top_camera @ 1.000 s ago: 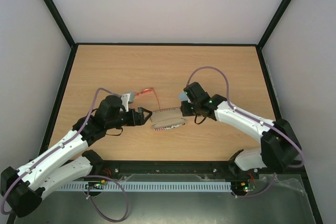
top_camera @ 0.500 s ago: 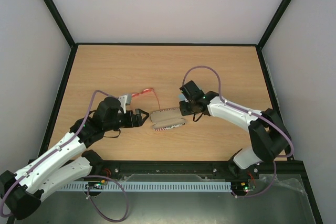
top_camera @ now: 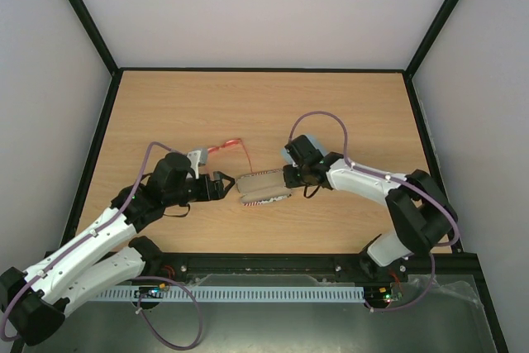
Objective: Organize the sunglasses
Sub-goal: Adjust the sunglasses case at the center of the board.
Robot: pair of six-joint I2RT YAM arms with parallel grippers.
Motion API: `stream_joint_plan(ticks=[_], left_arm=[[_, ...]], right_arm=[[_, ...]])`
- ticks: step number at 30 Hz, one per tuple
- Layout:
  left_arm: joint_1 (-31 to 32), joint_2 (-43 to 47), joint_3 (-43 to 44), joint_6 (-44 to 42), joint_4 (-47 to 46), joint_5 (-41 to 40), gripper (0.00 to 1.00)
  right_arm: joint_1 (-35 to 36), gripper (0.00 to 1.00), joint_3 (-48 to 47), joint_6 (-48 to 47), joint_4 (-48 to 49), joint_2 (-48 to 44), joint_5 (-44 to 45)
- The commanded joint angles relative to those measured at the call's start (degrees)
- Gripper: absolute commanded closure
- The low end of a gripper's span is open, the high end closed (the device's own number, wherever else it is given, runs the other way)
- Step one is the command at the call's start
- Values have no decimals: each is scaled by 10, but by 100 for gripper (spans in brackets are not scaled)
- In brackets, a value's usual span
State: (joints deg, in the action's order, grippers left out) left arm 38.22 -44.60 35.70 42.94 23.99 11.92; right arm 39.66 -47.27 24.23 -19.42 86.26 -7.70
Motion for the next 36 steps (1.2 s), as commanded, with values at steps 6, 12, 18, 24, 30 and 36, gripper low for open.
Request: stream_joint_plan(ticks=[6, 12, 18, 24, 30, 36], left_arm=[[-3, -2, 2, 4, 1, -1, 11], [-3, -8, 8, 0, 3, 0, 11], [-3, -10, 10, -1, 5, -2, 11], [-3, -12, 14, -2, 8, -3, 11], [-3, -15, 19, -4, 8, -1, 11], [-3, -16, 21, -6, 10, -1, 11]], right_arm=[[5, 67, 2, 17, 47, 40, 16], [9, 73, 4, 21, 59, 54, 31], [13, 77, 13, 27, 84, 65, 34], [13, 86, 17, 28, 94, 66, 37], [13, 93, 15, 32, 83, 53, 51], [5, 95, 15, 28, 58, 30, 90]])
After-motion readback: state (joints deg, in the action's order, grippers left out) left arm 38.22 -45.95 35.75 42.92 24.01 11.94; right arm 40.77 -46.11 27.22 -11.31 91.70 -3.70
